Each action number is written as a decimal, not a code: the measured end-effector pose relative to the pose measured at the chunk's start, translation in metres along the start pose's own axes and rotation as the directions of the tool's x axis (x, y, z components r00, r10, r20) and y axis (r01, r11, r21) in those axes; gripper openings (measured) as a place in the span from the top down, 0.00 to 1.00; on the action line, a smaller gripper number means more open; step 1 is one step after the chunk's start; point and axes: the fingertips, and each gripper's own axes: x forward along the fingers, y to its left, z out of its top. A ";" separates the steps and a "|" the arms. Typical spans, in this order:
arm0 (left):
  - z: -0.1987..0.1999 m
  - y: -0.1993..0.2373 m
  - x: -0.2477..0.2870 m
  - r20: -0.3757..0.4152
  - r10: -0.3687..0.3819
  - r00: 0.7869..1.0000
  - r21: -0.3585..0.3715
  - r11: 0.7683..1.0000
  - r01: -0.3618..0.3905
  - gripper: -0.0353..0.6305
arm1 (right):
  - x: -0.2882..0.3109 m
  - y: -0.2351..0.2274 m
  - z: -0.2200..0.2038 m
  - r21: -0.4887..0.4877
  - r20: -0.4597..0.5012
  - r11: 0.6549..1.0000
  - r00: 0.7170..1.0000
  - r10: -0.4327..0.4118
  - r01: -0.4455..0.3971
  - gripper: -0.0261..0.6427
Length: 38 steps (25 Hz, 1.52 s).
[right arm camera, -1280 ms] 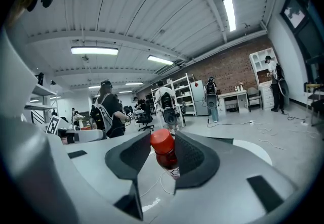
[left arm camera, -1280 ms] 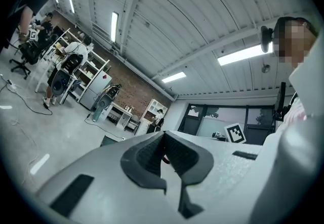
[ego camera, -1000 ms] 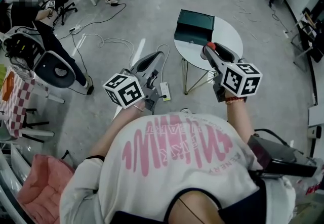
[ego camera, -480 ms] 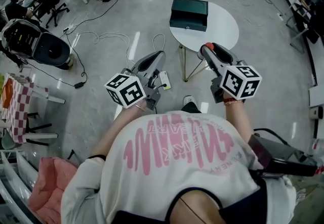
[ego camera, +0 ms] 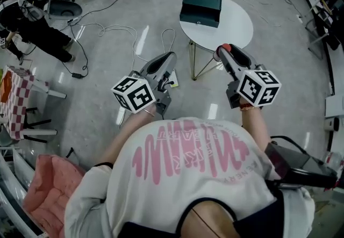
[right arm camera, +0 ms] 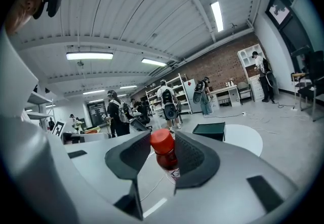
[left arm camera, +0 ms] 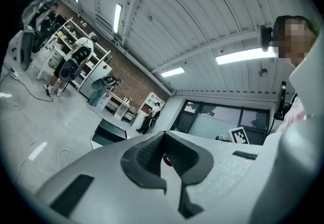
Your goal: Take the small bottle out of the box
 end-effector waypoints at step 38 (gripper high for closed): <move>-0.092 -0.110 0.028 0.039 0.134 0.990 -0.065 0.989 -0.131 0.94 | -0.132 -0.083 -0.024 -0.020 -0.091 0.998 0.994 0.053 -0.055 0.74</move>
